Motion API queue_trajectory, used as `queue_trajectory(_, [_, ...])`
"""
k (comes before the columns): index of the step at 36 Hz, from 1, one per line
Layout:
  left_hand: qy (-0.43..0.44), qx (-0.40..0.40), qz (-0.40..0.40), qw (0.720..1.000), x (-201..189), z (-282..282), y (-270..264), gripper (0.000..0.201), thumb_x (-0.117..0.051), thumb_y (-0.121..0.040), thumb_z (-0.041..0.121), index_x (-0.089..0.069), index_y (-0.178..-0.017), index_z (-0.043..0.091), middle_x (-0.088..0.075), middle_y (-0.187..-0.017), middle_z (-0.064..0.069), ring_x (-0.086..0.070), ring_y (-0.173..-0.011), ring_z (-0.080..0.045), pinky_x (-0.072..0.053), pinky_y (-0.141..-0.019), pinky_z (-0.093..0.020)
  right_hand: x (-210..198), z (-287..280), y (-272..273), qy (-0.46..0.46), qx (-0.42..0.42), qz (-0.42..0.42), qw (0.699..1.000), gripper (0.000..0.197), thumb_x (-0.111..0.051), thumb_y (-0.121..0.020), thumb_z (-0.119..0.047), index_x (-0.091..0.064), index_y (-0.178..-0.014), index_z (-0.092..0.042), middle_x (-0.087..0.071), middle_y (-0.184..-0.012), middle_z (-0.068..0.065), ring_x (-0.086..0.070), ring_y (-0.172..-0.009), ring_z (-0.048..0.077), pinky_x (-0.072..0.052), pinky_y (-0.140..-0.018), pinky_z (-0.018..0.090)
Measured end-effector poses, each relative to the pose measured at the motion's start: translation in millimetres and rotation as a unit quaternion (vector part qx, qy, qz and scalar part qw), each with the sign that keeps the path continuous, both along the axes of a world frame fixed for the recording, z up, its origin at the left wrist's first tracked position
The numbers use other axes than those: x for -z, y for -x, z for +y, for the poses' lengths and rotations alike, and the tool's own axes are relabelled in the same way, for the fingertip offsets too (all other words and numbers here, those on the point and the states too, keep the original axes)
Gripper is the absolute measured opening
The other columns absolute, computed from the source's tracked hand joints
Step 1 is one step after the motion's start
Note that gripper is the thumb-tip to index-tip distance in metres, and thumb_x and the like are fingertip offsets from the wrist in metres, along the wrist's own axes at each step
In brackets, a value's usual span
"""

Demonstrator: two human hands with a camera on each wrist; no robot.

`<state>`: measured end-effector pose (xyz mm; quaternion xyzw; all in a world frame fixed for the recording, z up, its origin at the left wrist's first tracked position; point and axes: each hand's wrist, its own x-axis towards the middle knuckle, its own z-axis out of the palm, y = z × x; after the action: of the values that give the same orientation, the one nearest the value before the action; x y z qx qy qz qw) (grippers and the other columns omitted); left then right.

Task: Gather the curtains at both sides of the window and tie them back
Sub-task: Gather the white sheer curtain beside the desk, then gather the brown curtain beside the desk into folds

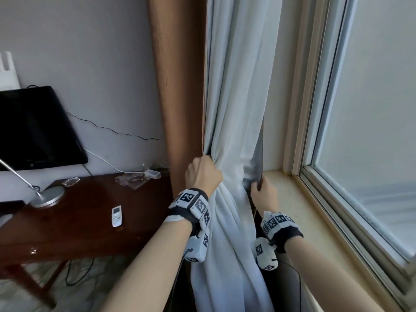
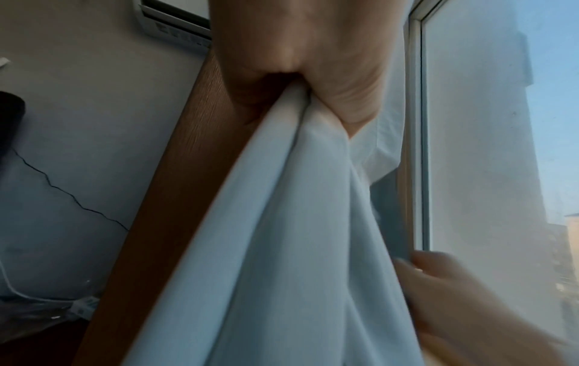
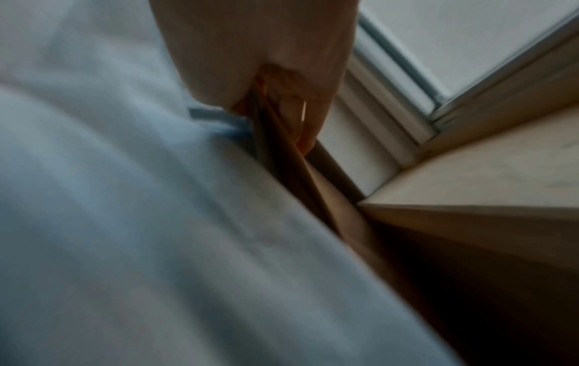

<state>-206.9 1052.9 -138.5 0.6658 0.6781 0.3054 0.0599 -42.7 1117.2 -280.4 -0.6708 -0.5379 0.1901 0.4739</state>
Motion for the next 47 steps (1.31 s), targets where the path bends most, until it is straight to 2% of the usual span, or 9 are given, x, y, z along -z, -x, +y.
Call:
queue_trajectory(14, [-0.014, -0.006, -0.025, 1.0, 3, 4, -14, 0.026, -0.054, -0.081, 0.011, -0.062, -0.103, 0.003, -0.063, -0.11, -0.021, -0.06, -0.101, -0.042, -0.051, -0.082, -0.042, -17, -106, -11, -0.129, -0.016, -0.124, 0.984, 0.028, -0.05, -0.096, -0.013, -0.054, -0.124, -0.007, -0.055, -0.065, -0.008, -0.046, -0.042, 0.002, -0.032, -0.047, 0.018])
queue_trajectory(19, [0.003, 0.032, -0.027, 0.999, 3, -5, -28, 0.029, -0.06, -0.081, 0.016, -0.062, -0.107, 0.004, -0.063, -0.11, -0.019, -0.061, -0.1, -0.039, -0.052, -0.08, -0.039, -27, -129, 27, -0.113, -0.064, -0.23, 0.964, 0.086, -0.053, -0.088, -0.008, 0.002, -0.151, -0.027, -0.057, -0.062, -0.001, -0.056, -0.047, 0.02, -0.045, -0.046, 0.032])
queue_trajectory(24, [0.038, 0.059, -0.055, 0.996, 0, -5, -25, 0.026, -0.05, -0.088, 0.01, -0.055, -0.113, 0.002, -0.056, -0.118, -0.021, -0.055, -0.109, -0.04, -0.048, -0.086, -0.039, -36, -138, 55, -0.196, -0.022, -0.313, 0.929, 0.08, -0.078, -0.07, -0.015, -0.043, -0.141, -0.004, -0.065, -0.071, -0.004, -0.059, -0.052, 0.01, -0.024, -0.049, 0.015])
queue_trajectory(27, [0.082, 0.099, -0.125, 0.984, -3, -8, -21, 0.007, -0.052, -0.082, 0.01, -0.053, -0.089, 0.007, -0.057, -0.093, -0.014, -0.058, -0.093, -0.034, -0.046, -0.073, -0.032, -38, -136, 56, -0.209, -0.005, -0.324, 0.923, 0.079, -0.079, -0.067, -0.011, -0.046, -0.138, -0.002, -0.071, -0.083, 0.001, -0.064, -0.06, 0.011, -0.041, -0.047, 0.02])
queue_trajectory(30, [0.095, 0.153, -0.209, 0.961, -6, -17, -22, 0.021, -0.053, -0.085, 0.032, -0.055, -0.077, 0.012, -0.056, -0.076, -0.002, -0.058, -0.081, -0.025, -0.04, -0.066, -0.028, -36, -135, 55, -0.192, -0.008, -0.299, 0.935, 0.068, -0.061, -0.08, -0.013, -0.038, -0.144, -0.005, -0.072, -0.091, 0.002, -0.068, -0.07, 0.012, -0.049, -0.054, 0.023])
queue_trajectory(32, [0.116, 0.18, -0.254, 0.943, -10, -22, -25, 0.051, -0.045, -0.089, 0.06, -0.062, -0.108, 0.016, -0.056, -0.093, 0.004, -0.056, -0.095, -0.018, -0.039, -0.081, -0.026, -38, -136, 56, -0.188, -0.015, -0.288, 0.939, 0.063, -0.048, -0.082, -0.018, -0.04, -0.143, -0.004, -0.071, -0.085, 0.0, -0.067, -0.068, 0.01, -0.048, -0.054, 0.021])
queue_trajectory(35, [0.13, 0.151, -0.207, 0.958, -13, -24, -33, 0.075, -0.047, -0.08, 0.076, -0.059, -0.115, 0.011, -0.059, -0.099, 0.003, -0.057, -0.095, -0.016, -0.043, -0.087, -0.028, -41, -140, 58, -0.198, -0.023, -0.301, 0.933, 0.076, -0.072, -0.07, -0.012, -0.044, -0.139, -0.002, -0.069, -0.077, -0.003, -0.065, -0.065, 0.007, -0.047, -0.054, 0.019])
queue_trajectory(42, [0.071, 0.074, -0.06, 0.993, -10, -24, -41, 0.047, -0.058, -0.087, 0.025, -0.049, -0.127, 0.002, -0.052, -0.128, -0.019, -0.051, -0.119, -0.036, -0.044, -0.092, -0.036, -33, -133, 43, -0.192, -0.027, -0.289, 0.937, 0.079, -0.072, -0.071, -0.011, -0.041, -0.144, -0.01, -0.062, -0.064, -0.008, -0.051, -0.045, 0.006, -0.014, -0.044, 0.012])
queue_trajectory(47, [0.055, 0.059, -0.038, 0.996, -7, -16, -34, 0.042, -0.056, -0.088, 0.024, -0.051, -0.123, 0.001, -0.053, -0.126, -0.021, -0.051, -0.117, -0.039, -0.044, -0.091, -0.038, 16, -134, 25, 0.057, -0.054, -0.2, 0.977, 0.069, -0.048, -0.079, -0.012, -0.027, -0.143, -0.028, -0.067, -0.098, 0.009, -0.063, -0.075, 0.03, -0.035, -0.057, 0.029])
